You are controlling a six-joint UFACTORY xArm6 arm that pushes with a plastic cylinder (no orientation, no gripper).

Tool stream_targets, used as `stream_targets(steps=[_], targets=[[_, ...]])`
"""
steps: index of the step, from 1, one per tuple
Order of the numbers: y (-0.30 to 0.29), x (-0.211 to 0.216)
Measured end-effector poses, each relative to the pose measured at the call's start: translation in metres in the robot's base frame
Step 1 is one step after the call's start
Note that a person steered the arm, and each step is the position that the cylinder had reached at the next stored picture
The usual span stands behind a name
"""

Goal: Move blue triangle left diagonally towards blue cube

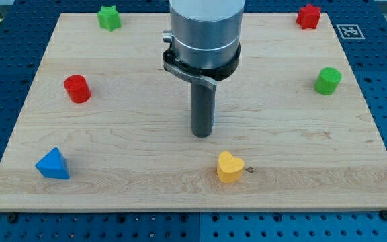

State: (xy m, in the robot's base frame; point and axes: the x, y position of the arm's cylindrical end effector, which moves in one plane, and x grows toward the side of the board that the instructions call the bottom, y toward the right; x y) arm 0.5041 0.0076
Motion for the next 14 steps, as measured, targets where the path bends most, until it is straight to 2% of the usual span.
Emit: stream_targets(steps=[1, 2, 5, 6, 7, 9, 12, 14], targets=[[-0.001, 0.012], [-0.052, 0.026], [-0.087, 0.021], [-0.132, 0.001], [-0.14, 0.003], [-0.222, 0.013], [-0.28, 0.012], [-0.28, 0.012]])
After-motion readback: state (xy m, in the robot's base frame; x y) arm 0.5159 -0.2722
